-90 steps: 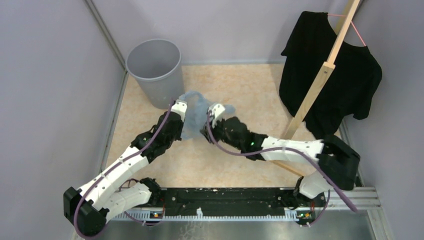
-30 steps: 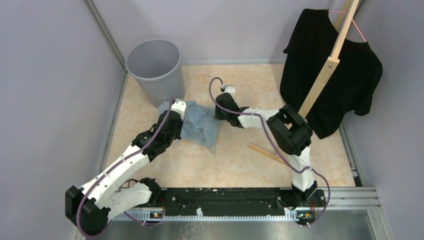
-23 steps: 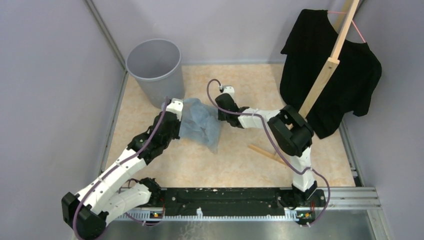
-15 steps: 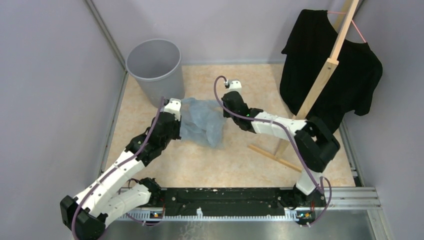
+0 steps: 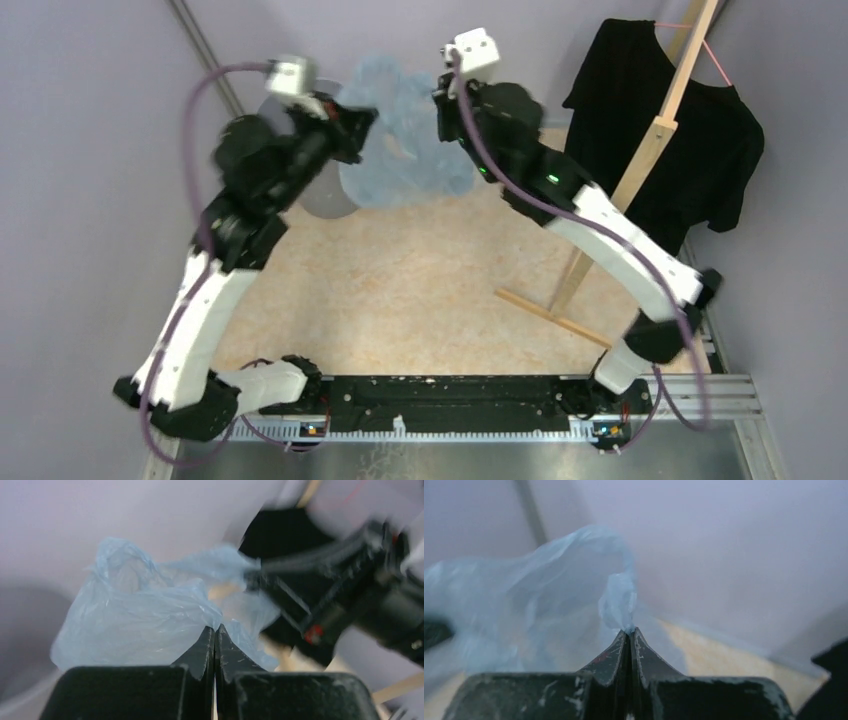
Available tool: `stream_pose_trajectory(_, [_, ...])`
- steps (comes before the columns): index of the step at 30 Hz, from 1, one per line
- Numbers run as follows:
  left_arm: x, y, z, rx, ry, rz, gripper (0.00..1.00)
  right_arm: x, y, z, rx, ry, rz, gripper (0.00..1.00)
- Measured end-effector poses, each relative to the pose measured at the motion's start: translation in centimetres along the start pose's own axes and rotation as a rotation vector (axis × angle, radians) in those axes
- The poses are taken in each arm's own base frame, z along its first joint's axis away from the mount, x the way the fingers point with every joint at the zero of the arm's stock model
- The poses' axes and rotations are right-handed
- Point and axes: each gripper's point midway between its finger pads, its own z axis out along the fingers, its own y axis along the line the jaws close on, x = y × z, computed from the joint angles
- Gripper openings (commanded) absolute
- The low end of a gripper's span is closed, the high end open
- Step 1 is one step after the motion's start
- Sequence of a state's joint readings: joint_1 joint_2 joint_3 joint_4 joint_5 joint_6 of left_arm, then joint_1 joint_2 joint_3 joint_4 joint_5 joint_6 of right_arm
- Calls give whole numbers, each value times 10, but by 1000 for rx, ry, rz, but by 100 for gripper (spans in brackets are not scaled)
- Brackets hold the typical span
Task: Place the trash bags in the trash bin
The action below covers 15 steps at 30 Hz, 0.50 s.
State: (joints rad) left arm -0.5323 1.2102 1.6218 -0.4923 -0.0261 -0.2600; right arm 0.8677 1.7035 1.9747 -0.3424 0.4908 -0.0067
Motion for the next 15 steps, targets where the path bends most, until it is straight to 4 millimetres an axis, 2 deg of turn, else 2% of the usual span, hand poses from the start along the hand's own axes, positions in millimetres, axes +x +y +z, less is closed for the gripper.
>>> stream_pose_trajectory(1, [-39,-16,-16,65,-115,-1,0,-41,7,-30,-48,-94,4,0])
stream_pose_trajectory(2, [-72,-30,-39,130,-230,2,0,-69,12,-57,-95,-165,10,0])
stream_pose_trajectory(3, [-93,-41,-68,186,-325,4,0,-99,18,-93,-174,-261,24,0])
stream_pose_trajectory(4, [-97,-44,-88,218,-373,5,0,-119,19,-129,-242,-346,34,0])
stream_pose_trajectory(5, [-96,-45,-107,236,-416,1,0,-124,13,-145,-262,-382,35,0])
stream_pose_trajectory(6, [-87,-42,-121,243,-435,-11,0,-127,-1,-163,-256,-437,48,0])
stream_pose_trajectory(7, [-67,-36,-125,238,-425,-29,0,-123,-18,-175,-228,-480,67,0])
stream_pose_trajectory(8, [-38,-29,-117,222,-374,-49,0,-111,-28,-177,-199,-490,76,0])
stream_pose_trajectory(9, [0,-20,-99,200,-288,-73,0,-90,-30,-173,-182,-480,82,0])
stream_pose_trajectory(10, [40,-11,-82,171,-189,-96,0,-59,-23,-162,-181,-441,78,0])
stream_pose_trajectory(11, [102,5,-61,119,-27,-127,0,-18,-12,-147,-192,-373,60,0])
stream_pose_trajectory(12, [168,21,-51,57,150,-157,0,42,4,-128,-209,-258,28,0])
stream_pose_trajectory(13, [221,35,-50,2,295,-176,0,94,14,-117,-223,-149,-2,0])
stream_pose_trajectory(14, [280,51,-63,-72,467,-199,0,159,26,-108,-242,-7,-40,0])
stream_pose_trajectory(15, [312,60,-78,-120,567,-212,0,227,30,-107,-256,155,-89,0])
